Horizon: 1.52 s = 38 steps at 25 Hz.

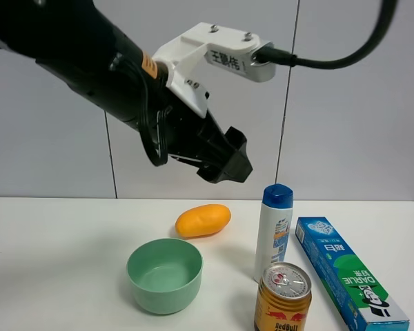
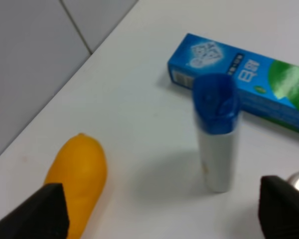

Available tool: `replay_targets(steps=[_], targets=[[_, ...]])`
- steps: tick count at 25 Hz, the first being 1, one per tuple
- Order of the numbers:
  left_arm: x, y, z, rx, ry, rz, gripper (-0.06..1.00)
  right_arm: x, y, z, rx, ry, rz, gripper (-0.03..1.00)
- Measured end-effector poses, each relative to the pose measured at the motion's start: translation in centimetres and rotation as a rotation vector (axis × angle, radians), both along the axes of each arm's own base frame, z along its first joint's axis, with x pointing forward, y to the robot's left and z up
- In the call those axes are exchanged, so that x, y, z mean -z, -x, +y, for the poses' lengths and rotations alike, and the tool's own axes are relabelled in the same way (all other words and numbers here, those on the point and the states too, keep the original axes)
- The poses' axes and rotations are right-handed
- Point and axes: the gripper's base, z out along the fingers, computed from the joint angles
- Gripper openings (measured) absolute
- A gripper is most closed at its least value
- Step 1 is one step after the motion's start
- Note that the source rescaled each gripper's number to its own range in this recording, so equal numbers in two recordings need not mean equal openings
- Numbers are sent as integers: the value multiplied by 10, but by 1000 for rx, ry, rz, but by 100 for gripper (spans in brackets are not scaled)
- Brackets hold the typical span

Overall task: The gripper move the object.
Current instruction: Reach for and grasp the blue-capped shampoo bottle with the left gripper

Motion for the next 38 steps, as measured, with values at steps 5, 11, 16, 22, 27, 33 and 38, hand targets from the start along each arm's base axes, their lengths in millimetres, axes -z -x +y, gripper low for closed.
replay_targets(steps=[5, 11, 16, 22, 27, 33, 38], targets=[[21, -6, 20, -66, 187, 61, 69, 0, 0, 0, 0, 0, 0, 100], [26, -5, 35, 140, 381, 105, 69, 0, 0, 0, 0, 0, 0, 100], [38, -9, 34, 169, 367, 109, 69, 0, 0, 0, 0, 0, 0, 100], [71, -15, 19, 162, 310, 87, 74, 0, 0, 0, 0, 0, 0, 100], [91, -14, 10, 150, 281, 90, 96, 0, 0, 0, 0, 0, 0, 100], [94, -12, -7, 158, 283, 120, 100, 0, 0, 0, 0, 0, 0, 100], [88, -7, -21, 179, 317, 143, 100, 0, 0, 0, 0, 0, 0, 100]])
